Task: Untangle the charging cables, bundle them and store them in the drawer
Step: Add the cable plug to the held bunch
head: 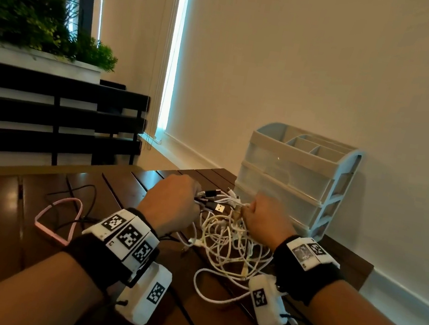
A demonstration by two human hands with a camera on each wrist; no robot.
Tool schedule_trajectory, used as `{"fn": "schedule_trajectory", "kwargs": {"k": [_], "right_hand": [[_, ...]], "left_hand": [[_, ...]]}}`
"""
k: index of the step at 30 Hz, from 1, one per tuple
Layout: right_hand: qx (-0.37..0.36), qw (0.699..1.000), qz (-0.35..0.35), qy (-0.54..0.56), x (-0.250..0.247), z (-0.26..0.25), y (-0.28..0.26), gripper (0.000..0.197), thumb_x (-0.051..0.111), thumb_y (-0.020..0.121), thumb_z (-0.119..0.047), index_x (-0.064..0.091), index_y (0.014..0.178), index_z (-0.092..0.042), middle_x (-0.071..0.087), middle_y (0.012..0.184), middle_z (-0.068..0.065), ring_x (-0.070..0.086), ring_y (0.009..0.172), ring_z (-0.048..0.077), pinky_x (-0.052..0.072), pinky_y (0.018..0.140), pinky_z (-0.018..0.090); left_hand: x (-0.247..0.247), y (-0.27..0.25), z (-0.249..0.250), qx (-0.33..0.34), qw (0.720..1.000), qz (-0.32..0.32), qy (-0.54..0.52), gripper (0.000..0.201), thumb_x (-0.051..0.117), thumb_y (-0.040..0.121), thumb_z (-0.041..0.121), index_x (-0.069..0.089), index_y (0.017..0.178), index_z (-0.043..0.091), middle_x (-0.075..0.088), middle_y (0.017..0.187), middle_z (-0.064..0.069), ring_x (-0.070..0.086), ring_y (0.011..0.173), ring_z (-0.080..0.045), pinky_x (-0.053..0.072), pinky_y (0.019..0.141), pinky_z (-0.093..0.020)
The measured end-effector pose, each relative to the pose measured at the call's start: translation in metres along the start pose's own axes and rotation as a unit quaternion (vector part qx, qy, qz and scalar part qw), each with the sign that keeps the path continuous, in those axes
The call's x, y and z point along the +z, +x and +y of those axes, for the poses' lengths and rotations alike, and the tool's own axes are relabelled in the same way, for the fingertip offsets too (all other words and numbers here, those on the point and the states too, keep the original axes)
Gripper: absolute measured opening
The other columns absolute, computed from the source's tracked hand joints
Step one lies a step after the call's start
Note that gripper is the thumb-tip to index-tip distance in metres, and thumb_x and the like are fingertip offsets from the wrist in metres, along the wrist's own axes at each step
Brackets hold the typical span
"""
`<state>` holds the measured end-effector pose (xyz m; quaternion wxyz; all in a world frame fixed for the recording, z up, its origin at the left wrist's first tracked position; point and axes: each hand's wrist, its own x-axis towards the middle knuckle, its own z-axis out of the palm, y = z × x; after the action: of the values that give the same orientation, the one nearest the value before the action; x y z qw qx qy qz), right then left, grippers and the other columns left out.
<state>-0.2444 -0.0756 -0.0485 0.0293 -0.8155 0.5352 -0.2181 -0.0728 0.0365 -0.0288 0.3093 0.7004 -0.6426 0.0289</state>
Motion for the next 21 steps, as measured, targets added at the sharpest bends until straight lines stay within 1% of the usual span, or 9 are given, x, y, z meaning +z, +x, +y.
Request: {"fn": "schedule_trajectory", "kwargs": {"k": [3,5,7,9,11,13,16,18,21], "right_hand": [[0.019,0.992,-0.11,0.055,0.007,-0.006,-0.005,0.036,0.044,0.099,-0.031,0.058,0.069,-0.015,0.051,0.066,0.001,0.045,0.058,0.011,0.04,0.057,0.025],[0.037,0.982,-0.135,0.127,0.012,-0.009,-0.007,0.032,0.051,0.095,-0.041,0.064,0.079,-0.017,0.058,0.074,0.003,0.051,0.065,0.011,0.044,0.062,0.027],[0.015,0.985,-0.148,0.093,0.015,-0.012,-0.009,0.026,0.063,0.085,-0.048,0.061,0.086,-0.022,0.06,0.082,-0.002,0.054,0.073,0.008,0.045,0.064,0.026],[-0.021,0.992,-0.124,0.002,0.014,-0.012,-0.009,0.026,0.071,0.08,-0.045,0.053,0.083,-0.026,0.054,0.08,-0.007,0.053,0.077,0.01,0.041,0.066,0.025],[-0.083,0.994,-0.052,-0.054,0.007,-0.014,-0.007,0.018,0.069,0.081,-0.031,0.051,0.077,-0.026,0.051,0.076,-0.009,0.051,0.08,0.012,0.039,0.071,0.025],[-0.137,0.987,0.0,-0.077,-0.003,-0.011,-0.001,0.008,0.062,0.079,-0.017,0.06,0.079,-0.024,0.055,0.079,-0.009,0.051,0.087,0.011,0.033,0.089,0.032],[-0.204,0.967,-0.031,-0.153,-0.021,-0.006,0.003,0.026,0.062,0.08,-0.016,0.068,0.097,-0.035,0.046,0.094,-0.016,0.041,0.103,0.006,0.017,0.097,0.04],[-0.245,0.942,-0.048,-0.225,-0.029,-0.007,0.004,0.027,0.06,0.079,-0.014,0.068,0.096,-0.034,0.042,0.094,-0.016,0.043,0.11,0.009,0.017,0.099,0.041],[-0.27,0.93,-0.068,-0.242,-0.033,-0.007,0.009,0.032,0.054,0.076,-0.007,0.068,0.092,-0.03,0.054,0.098,-0.015,0.047,0.118,0.008,0.006,0.112,0.048]], "left_hand": [[0.003,0.0,-0.002,-0.008,1.0,-0.008,0.0,0.035,0.055,0.086,0.009,0.042,0.057,0.024,0.047,0.062,0.006,0.046,0.062,-0.011,0.027,0.048,-0.021],[0.004,0.002,-0.004,-0.01,1.0,-0.008,-0.003,0.028,0.056,0.086,0.011,0.048,0.061,0.021,0.049,0.064,0.005,0.047,0.062,-0.012,0.029,0.049,-0.022],[0.002,0.005,-0.007,-0.02,1.0,-0.006,-0.023,0.012,0.057,0.086,0.015,0.061,0.076,0.02,0.058,0.072,0.003,0.053,0.067,-0.015,0.035,0.052,-0.025],[-0.002,0.009,-0.012,-0.042,0.998,0.003,-0.044,0.009,0.058,0.085,0.015,0.066,0.084,0.02,0.06,0.073,0.001,0.055,0.067,-0.016,0.039,0.054,-0.026],[-0.008,0.013,-0.018,-0.066,0.996,0.02,-0.05,0.009,0.059,0.084,0.014,0.067,0.081,0.016,0.06,0.072,-0.002,0.057,0.068,-0.019,0.039,0.054,-0.026],[-0.017,0.016,-0.025,-0.088,0.994,0.039,-0.054,0.008,0.06,0.086,0.013,0.066,0.081,0.013,0.061,0.074,-0.004,0.056,0.068,-0.019,0.037,0.051,-0.025],[-0.025,0.021,-0.036,-0.109,0.99,0.058,-0.066,0.006,0.061,0.087,0.014,0.067,0.087,0.013,0.061,0.076,-0.004,0.057,0.07,-0.017,0.035,0.051,-0.025],[-0.026,0.023,-0.038,-0.112,0.99,0.061,-0.067,0.009,0.061,0.088,0.016,0.068,0.088,0.011,0.061,0.076,-0.005,0.057,0.071,-0.018,0.037,0.053,-0.026],[-0.024,0.025,-0.04,-0.118,0.989,0.065,-0.058,0.012,0.06,0.089,0.02,0.067,0.087,0.01,0.06,0.077,-0.005,0.056,0.071,-0.017,0.038,0.055,-0.026]]}}
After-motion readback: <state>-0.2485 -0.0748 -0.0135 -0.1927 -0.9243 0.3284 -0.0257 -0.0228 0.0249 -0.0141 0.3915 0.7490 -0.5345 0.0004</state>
